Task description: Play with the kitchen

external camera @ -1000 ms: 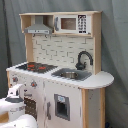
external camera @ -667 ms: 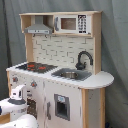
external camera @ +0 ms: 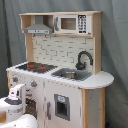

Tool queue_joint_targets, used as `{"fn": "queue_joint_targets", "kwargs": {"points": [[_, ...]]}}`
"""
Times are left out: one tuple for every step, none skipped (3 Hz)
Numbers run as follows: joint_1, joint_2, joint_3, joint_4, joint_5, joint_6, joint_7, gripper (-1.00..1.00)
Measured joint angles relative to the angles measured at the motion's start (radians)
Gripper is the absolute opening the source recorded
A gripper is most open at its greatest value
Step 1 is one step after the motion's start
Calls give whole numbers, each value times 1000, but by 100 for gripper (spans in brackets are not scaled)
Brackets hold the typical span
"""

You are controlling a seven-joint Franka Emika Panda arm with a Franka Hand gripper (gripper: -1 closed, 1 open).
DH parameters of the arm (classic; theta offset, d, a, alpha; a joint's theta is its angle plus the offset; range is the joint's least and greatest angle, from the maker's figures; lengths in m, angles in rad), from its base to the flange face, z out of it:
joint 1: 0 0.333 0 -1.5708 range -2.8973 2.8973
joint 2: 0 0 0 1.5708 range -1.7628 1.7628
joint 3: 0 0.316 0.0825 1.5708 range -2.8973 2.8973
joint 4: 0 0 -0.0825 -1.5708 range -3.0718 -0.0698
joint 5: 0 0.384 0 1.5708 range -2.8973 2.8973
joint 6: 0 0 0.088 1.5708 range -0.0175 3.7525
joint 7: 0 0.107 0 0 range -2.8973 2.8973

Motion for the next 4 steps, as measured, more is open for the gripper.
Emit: {"fn": "queue_joint_targets", "kwargs": {"points": [[0, 0, 2, 1, 0, -11, 5, 100], [0, 0, 2, 1, 0, -11, 5, -100], [28, -4, -16, 14, -1, -97, 13, -100], [67, -3, -16, 22, -1, -188, 31, -100]]}}
